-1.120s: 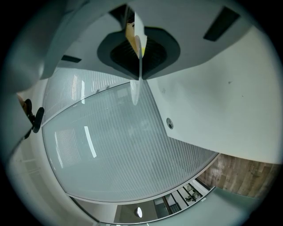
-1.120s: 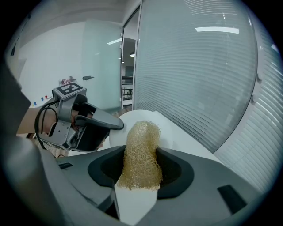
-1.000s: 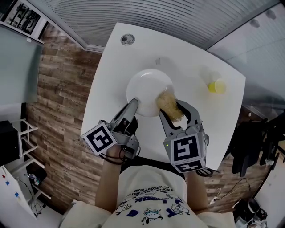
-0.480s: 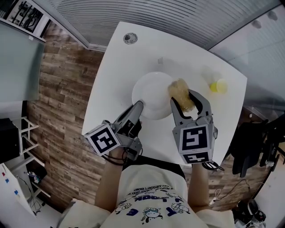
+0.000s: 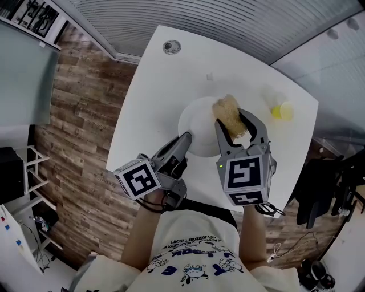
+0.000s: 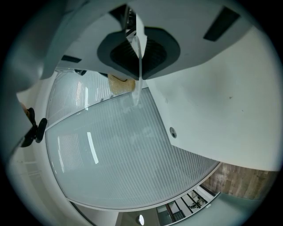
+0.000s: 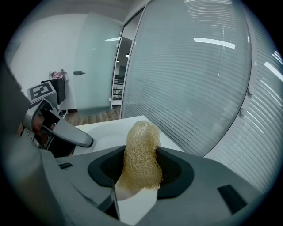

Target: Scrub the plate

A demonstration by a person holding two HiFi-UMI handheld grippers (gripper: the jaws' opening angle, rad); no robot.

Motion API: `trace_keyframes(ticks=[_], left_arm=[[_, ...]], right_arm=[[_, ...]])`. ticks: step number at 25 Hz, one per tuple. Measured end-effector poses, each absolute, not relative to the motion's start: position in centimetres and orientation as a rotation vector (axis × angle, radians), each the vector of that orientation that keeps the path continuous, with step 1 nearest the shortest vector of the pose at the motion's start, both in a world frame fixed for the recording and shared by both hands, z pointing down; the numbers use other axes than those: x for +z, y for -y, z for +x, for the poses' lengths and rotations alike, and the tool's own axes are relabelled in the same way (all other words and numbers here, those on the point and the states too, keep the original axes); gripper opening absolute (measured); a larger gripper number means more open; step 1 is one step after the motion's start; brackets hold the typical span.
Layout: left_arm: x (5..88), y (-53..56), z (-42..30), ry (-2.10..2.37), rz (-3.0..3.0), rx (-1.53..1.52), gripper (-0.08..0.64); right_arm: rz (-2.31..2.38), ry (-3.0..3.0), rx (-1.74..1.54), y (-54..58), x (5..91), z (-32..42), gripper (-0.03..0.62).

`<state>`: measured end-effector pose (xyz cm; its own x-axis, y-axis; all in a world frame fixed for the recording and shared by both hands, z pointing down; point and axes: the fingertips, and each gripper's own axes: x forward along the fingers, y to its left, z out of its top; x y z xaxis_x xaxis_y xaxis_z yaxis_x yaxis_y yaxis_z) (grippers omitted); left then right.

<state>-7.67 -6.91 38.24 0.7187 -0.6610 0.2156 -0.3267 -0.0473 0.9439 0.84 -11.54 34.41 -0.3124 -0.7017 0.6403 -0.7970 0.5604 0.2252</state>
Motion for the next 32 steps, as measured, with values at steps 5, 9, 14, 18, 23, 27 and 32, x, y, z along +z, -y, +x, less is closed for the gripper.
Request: trace_keyframes(ticks=[5,9,14,18,23,27,32], left_arm=[[37.6,6.6,-7.4,0.779,1.662,-0.342,0.038],[37.9,7.0,-7.2,0.775,1.655,-0.339,0.038],[38.2,6.0,-6.8,0.766,1.651,-0.326,0.038],[38.0,6.1,-6.4,0.757,1.654,-0.329,0.038],[37.9,6.5,-6.4,0.765,1.657,-0.340,0.038],[37.9,7.3,-6.5,0.772,1.654,-0.350,0.038],[38.1,8.3,-6.9,0.780,1.644,-0.362,0.038]], right_arm=[[1.201,2.112,0.173,11.5,33.9,0.0,0.195],[1.194,2.124,0.171,12.1,34.0,-0.3,0.195],[1.180,2.158,0.190,11.1,34.0,-1.4,0.195],[1.161,2.186,0.206,10.7,34.0,-2.4,0.195],[1.117,2.227,0.229,10.2,34.0,-3.4,0.195],[1.092,2.238,0.232,10.0,34.4,-3.9,0.195],[1.075,2.256,0.271,10.0,34.8,-4.3,0.195]])
